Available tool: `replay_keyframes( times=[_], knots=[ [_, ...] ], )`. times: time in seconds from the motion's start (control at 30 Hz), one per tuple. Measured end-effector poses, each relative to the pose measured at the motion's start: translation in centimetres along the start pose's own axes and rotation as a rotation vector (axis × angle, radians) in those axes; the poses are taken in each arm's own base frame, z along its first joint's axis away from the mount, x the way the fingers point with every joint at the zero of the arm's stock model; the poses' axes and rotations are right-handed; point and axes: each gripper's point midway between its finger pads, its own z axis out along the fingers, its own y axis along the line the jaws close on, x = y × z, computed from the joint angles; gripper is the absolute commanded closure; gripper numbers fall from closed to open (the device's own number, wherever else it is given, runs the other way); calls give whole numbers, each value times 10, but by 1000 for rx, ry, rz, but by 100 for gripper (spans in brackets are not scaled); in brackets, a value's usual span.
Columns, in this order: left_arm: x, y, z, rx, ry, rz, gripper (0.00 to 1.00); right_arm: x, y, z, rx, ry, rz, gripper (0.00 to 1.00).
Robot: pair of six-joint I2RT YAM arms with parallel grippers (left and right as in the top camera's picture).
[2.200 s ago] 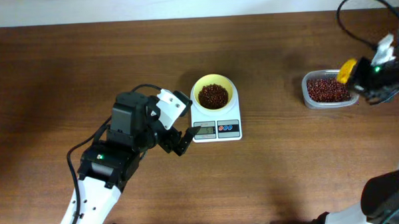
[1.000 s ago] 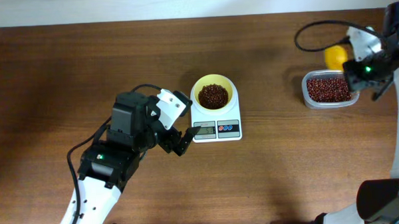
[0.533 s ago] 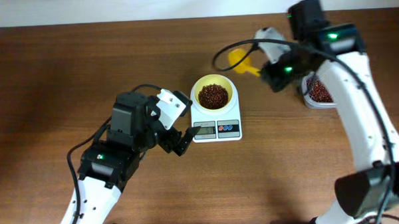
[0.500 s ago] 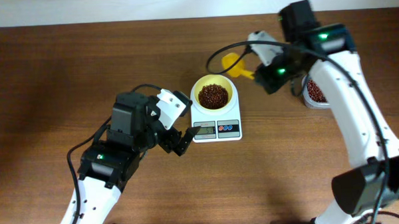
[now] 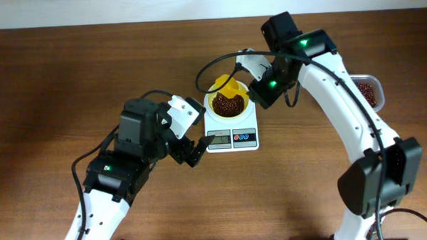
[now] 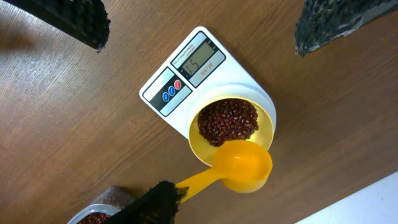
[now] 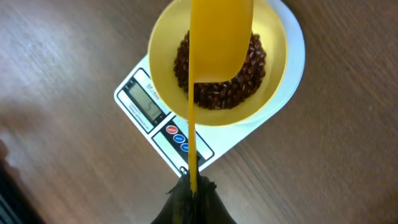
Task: Scoop item into bowl and weigh 50g on scale
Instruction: 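Hold the scoop over the bowl and tip beans in with the right gripper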
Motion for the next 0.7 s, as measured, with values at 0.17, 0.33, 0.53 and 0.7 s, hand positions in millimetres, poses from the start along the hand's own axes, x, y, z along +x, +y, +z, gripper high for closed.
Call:
replay_keyframes(
  times=[0.17,0.33,0.53,0.7],
  knots=[
    [0,0,0,0,0,0,1,5,-12,25,7,51,15,96],
    [0,0,0,0,0,0,1,13,-28,24,97,96,12,96],
    [0,0,0,0,0,0,1,14,-31,24,132,115,0,96],
    [0,0,0,0,0,0,1,9,-15,30,137,130,-48,96]
  ],
)
